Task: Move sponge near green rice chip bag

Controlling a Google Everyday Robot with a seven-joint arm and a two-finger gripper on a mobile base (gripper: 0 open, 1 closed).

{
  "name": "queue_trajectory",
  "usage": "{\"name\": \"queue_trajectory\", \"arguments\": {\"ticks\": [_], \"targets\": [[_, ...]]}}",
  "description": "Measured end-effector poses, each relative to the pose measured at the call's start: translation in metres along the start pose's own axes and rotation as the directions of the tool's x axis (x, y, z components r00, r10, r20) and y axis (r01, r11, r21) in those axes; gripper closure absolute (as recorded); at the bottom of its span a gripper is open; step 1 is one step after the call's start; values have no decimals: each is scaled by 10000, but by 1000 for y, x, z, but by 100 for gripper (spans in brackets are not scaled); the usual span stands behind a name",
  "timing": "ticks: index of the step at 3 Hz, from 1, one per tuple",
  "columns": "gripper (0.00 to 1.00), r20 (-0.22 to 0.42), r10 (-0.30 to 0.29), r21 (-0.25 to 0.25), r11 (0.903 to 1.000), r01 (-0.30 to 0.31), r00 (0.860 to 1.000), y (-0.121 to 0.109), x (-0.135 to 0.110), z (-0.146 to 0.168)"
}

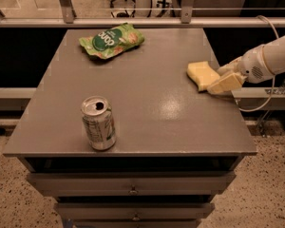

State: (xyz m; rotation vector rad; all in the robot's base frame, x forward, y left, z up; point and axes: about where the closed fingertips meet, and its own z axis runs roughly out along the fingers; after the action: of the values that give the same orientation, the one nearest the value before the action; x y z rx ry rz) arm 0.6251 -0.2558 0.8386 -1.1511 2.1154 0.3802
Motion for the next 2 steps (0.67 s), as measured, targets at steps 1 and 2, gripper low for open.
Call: {"name": "queue_trajectory", "arguments": {"ticks": [1, 2], "targets": [[63, 288, 54, -77, 10000, -52, 9996, 1, -11, -2], [87, 806, -208, -77, 9997, 215, 9965, 5, -36, -10]]}}
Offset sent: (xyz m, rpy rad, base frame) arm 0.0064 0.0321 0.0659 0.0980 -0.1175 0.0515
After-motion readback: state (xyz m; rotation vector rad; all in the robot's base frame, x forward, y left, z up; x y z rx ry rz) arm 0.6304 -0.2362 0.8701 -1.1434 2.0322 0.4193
